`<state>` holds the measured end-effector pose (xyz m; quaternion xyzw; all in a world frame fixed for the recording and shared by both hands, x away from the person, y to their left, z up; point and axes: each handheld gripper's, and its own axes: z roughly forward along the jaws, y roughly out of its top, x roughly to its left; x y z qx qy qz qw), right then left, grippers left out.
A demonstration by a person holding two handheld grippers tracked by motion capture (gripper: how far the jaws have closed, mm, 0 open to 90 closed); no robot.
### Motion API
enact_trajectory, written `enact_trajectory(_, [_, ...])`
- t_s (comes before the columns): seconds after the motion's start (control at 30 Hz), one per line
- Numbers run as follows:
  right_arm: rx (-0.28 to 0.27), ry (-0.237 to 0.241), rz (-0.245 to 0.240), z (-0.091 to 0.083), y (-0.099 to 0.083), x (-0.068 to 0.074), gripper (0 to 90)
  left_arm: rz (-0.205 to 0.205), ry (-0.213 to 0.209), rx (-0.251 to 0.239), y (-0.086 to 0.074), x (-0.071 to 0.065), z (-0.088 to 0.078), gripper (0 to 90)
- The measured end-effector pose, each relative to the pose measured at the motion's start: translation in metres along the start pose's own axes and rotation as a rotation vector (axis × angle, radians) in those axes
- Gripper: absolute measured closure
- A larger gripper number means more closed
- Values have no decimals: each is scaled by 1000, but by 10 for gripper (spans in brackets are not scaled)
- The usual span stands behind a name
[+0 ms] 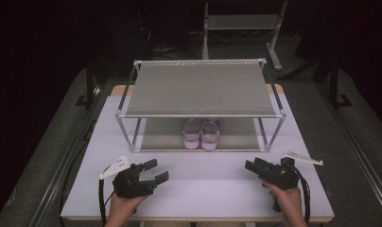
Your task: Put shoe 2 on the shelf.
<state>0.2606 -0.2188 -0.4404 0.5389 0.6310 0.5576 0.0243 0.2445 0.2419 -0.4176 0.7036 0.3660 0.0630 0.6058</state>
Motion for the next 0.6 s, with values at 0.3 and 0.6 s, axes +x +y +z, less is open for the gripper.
enact_trajectory(0.3, [3, -7, 2, -10, -4, -1, 382, 0, -3, 0, 0, 0, 0, 238])
enact_trajectory(0.6, [5, -5, -10, -19, -12, 0, 375, 4, -5, 3, 0, -1, 2, 238])
